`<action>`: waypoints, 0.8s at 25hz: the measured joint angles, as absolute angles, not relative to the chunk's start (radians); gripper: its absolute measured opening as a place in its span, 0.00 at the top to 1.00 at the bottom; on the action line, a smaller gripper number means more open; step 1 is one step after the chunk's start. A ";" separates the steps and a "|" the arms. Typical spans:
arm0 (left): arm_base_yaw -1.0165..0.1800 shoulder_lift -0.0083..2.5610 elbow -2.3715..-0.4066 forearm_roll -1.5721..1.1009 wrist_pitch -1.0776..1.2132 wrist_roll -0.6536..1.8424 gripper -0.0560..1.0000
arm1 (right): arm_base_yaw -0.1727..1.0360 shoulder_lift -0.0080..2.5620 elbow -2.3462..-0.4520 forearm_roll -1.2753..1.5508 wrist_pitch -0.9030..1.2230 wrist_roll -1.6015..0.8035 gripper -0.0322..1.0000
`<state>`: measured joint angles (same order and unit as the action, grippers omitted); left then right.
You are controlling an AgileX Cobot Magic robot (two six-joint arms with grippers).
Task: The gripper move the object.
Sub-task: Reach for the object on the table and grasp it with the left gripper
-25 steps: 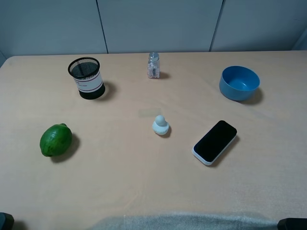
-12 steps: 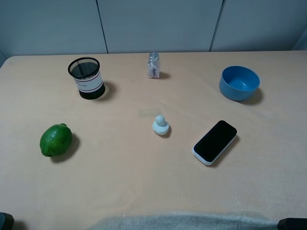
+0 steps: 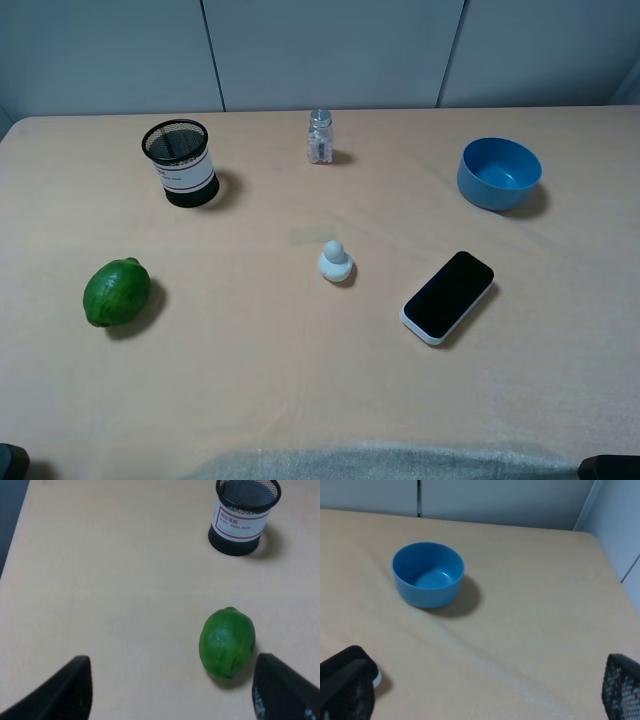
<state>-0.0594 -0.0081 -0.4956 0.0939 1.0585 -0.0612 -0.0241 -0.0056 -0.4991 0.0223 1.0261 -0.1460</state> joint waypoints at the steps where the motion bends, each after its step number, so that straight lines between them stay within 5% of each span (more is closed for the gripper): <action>1: -0.059 -0.008 -0.496 0.094 1.058 -0.061 0.25 | -0.024 -0.006 -0.499 0.022 1.026 -0.146 0.30; 20: -0.059 0.081 -0.528 0.094 1.067 -0.061 0.25 | -0.024 -0.006 -0.499 0.022 1.026 -0.146 0.30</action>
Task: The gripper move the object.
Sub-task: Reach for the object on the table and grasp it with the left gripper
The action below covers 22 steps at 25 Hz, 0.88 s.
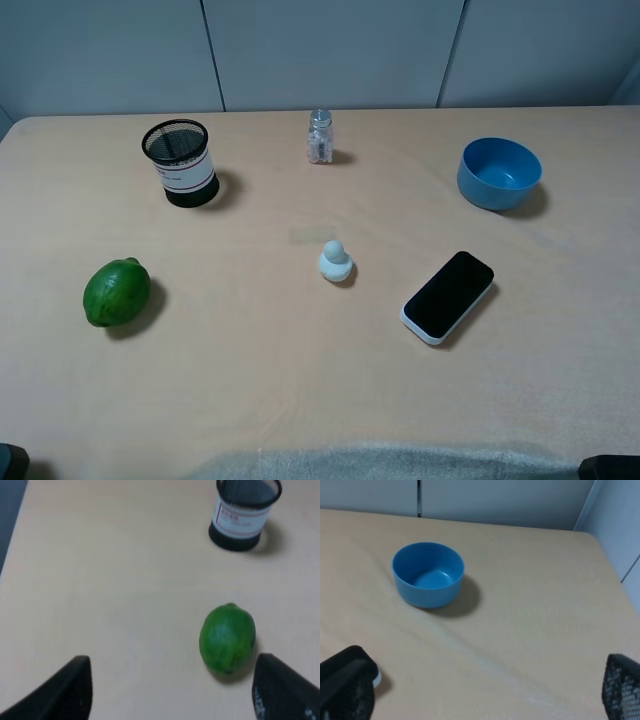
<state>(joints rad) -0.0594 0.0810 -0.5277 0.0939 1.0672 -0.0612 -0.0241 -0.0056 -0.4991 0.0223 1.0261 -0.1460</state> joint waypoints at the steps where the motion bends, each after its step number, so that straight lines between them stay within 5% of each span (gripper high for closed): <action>1: -0.059 0.119 -0.540 0.094 1.067 -0.061 0.25 | -0.024 -0.006 -0.499 0.022 1.026 -0.146 0.30; 14: -0.059 0.703 -0.624 0.094 1.039 -0.030 0.25 | -0.024 -0.006 -0.499 0.022 1.026 -0.146 0.30; 22: -0.059 0.839 -0.624 0.076 1.000 -0.021 0.25 | -0.024 -0.006 -0.499 0.022 1.026 -0.146 0.30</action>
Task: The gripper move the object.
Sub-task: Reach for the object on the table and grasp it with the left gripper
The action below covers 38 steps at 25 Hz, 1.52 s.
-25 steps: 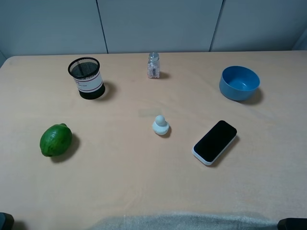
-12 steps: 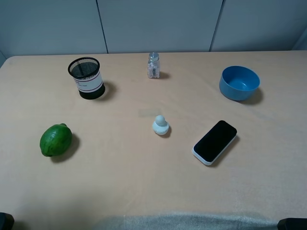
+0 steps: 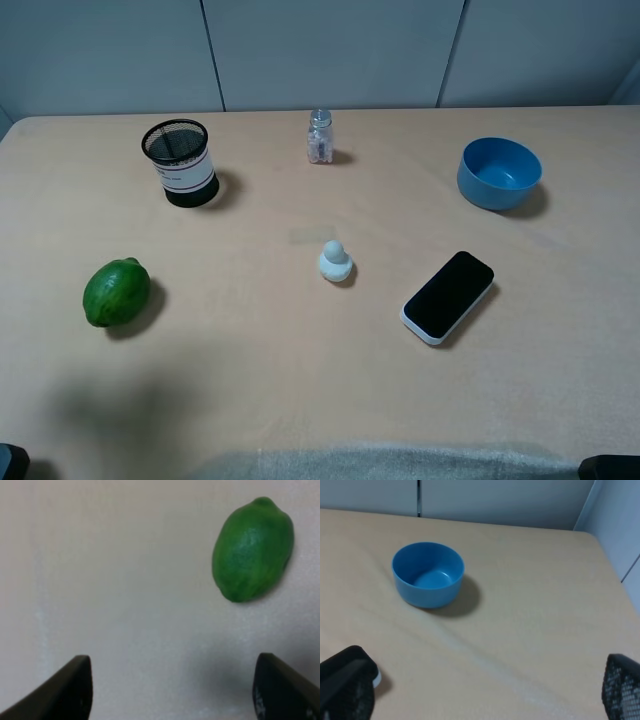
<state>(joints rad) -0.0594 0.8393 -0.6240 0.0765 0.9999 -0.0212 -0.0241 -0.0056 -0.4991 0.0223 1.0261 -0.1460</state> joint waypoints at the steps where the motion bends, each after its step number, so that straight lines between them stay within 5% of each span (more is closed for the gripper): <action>1: -0.059 0.840 -0.624 0.069 0.999 -0.020 0.25 | -0.024 -0.006 -0.499 0.022 1.026 -0.146 0.30; 22: -0.059 0.843 -0.624 -0.079 0.932 0.160 0.25 | -0.024 -0.006 -0.499 0.022 1.026 -0.146 0.30; 38: -0.059 1.079 -0.758 -0.093 0.957 0.160 0.25 | -0.024 -0.006 -0.499 0.022 1.026 -0.146 0.30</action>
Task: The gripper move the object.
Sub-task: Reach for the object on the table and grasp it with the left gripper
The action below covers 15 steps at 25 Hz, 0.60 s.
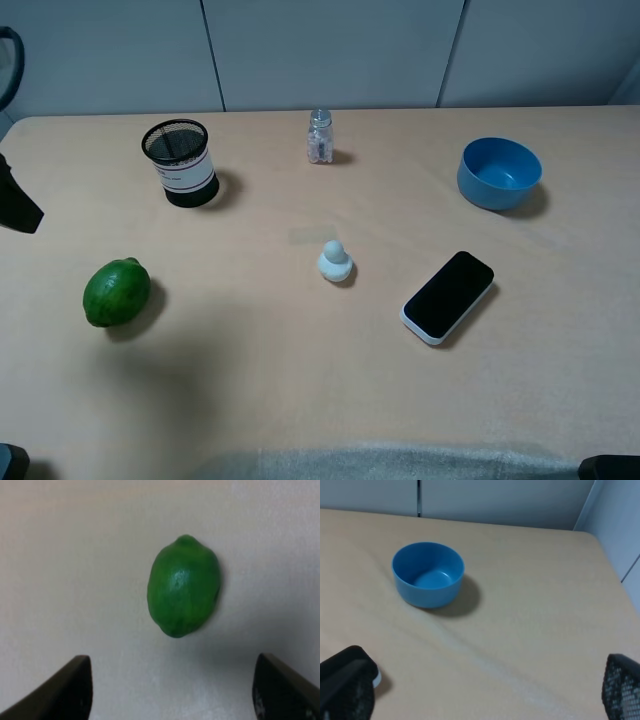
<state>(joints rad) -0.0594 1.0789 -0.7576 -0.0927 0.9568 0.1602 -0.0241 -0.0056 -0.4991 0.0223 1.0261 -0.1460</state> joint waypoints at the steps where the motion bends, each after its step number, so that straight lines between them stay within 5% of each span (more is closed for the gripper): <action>1: -0.059 1.099 -0.770 -0.094 0.967 0.160 0.25 | -0.024 -0.006 -0.499 0.022 1.026 -0.146 0.30; 15: -0.059 1.303 -0.799 -0.190 0.975 0.256 0.25 | -0.024 -0.006 -0.499 0.022 1.026 -0.146 0.30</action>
<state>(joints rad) -0.0594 1.3034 -0.7988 -0.1905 0.9747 0.2561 -0.0241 -0.0056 -0.4991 0.0223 1.0261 -0.1460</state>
